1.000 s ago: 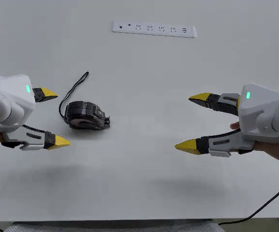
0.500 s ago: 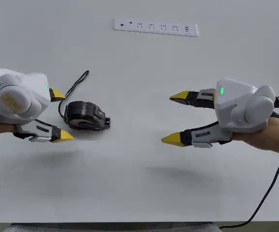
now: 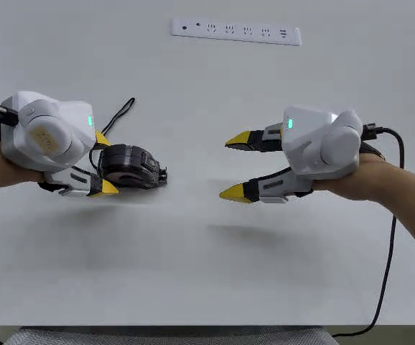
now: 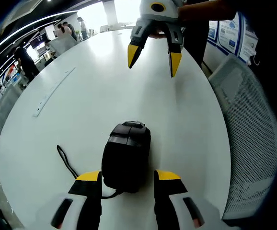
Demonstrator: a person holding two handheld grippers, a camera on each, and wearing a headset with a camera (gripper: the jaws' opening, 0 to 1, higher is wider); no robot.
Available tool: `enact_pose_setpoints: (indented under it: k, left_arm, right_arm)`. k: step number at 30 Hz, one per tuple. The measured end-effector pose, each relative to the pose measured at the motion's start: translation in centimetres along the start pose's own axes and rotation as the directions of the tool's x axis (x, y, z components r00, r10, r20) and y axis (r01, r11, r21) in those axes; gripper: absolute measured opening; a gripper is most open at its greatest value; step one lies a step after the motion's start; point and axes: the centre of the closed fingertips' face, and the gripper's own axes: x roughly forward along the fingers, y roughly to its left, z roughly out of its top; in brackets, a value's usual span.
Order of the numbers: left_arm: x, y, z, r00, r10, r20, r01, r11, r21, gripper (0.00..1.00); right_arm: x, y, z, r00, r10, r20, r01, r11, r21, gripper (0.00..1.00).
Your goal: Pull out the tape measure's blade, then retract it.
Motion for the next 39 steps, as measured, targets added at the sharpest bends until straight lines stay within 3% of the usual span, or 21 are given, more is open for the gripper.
enact_pose_setpoints:
  k: [8, 13, 19, 23, 31, 39]
  left_arm:
    - [0.6, 0.6, -0.3, 0.9995, 0.010, -0.030, -0.010, 1.000, 0.016, 0.31]
    - [0.7, 0.5, -0.3, 0.9993, -0.011, -0.037, 0.012, 1.000, 0.012, 0.30]
    - [0.7, 0.5, -0.4, 0.9992, -0.016, -0.037, 0.017, 1.000, 0.017, 0.30]
    - [0.6, 0.4, -0.4, 0.9993, -0.024, -0.028, 0.025, 0.999, 0.022, 0.29]
    - [0.6, 0.4, -0.5, 0.9992, -0.033, -0.024, 0.033, 0.999, 0.019, 0.29]
    - [0.6, 0.4, -0.5, 0.9991, -0.033, -0.025, 0.034, 0.999, 0.019, 0.29]
  right_arm:
    - [2.6, 0.4, 0.3, 0.9992, 0.039, -0.004, -0.040, 0.999, -0.022, 0.42]
    - [4.2, 0.6, 0.4, 0.9979, 0.065, -0.007, -0.065, 0.998, -0.026, 0.40]
    - [4.9, 0.6, 0.5, 0.9971, 0.075, -0.006, -0.075, 0.997, -0.028, 0.37]
    - [6.8, 0.7, 0.6, 0.9947, 0.103, -0.006, -0.103, 0.994, -0.030, 0.35]
    - [8.8, 0.8, 0.9, 0.9910, 0.134, -0.004, -0.134, 0.990, -0.033, 0.32]
    - [9.4, 0.9, 1.0, 0.9895, 0.145, -0.003, -0.145, 0.989, -0.038, 0.28]
